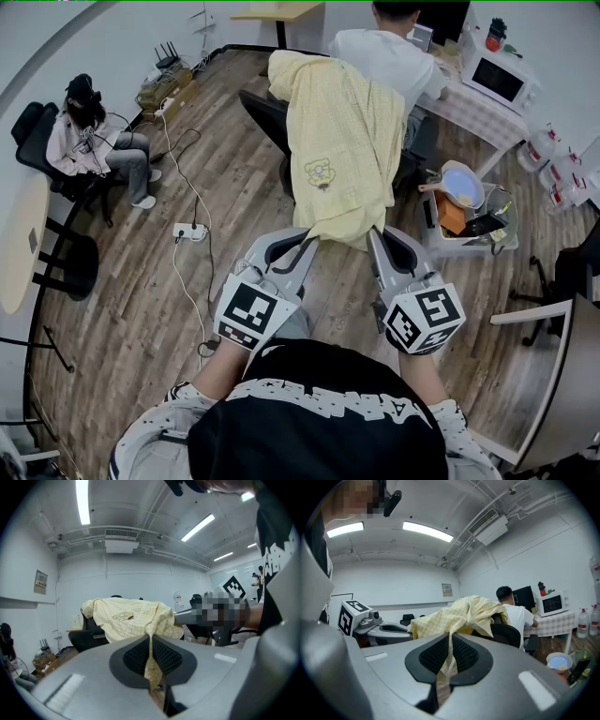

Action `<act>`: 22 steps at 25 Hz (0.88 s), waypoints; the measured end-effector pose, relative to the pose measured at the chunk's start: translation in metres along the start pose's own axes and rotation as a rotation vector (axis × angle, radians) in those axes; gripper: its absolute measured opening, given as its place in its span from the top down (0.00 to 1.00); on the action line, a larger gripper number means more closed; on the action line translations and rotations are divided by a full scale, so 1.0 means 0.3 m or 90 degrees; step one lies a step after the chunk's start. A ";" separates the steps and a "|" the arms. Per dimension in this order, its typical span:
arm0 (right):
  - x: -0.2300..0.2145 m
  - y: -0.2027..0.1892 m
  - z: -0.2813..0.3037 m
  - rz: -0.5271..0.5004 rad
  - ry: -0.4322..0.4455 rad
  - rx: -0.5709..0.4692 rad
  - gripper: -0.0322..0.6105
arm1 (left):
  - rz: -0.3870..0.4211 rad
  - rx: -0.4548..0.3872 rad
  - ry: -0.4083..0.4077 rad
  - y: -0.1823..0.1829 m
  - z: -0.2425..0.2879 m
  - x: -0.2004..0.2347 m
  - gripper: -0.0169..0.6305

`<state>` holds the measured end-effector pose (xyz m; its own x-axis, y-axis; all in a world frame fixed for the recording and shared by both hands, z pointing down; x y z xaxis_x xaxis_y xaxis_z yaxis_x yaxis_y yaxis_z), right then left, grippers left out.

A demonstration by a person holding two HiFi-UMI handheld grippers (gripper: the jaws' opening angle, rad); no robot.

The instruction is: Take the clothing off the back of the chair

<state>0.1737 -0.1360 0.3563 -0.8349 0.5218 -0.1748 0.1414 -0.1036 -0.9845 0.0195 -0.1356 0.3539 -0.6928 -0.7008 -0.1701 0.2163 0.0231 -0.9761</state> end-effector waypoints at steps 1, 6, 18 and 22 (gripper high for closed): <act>0.000 -0.001 -0.003 0.000 -0.001 0.000 0.90 | 0.000 0.000 0.000 0.000 -0.001 -0.003 0.95; 0.006 -0.003 -0.013 -0.001 -0.001 0.000 0.90 | 0.002 0.001 -0.002 0.000 -0.011 -0.011 0.95; 0.004 -0.015 -0.042 0.000 -0.001 0.005 0.90 | 0.002 0.002 -0.011 -0.003 -0.010 -0.048 0.95; 0.013 -0.025 -0.049 0.002 0.005 0.006 0.90 | 0.000 0.004 -0.002 -0.009 -0.024 -0.052 0.95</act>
<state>0.1773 -0.1207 0.3629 -0.8306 0.5278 -0.1776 0.1385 -0.1131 -0.9839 0.0248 -0.1197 0.3582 -0.6903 -0.7033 -0.1702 0.2209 0.0191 -0.9751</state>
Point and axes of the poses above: the fingertips, and each gripper's own axes: z forward along the fingers, x to its left, y out of its top, the point moved 5 cm from there along -z, backward along the fingers, and after that the axes turned 4 degrees about -x, right-handed, at the moved point
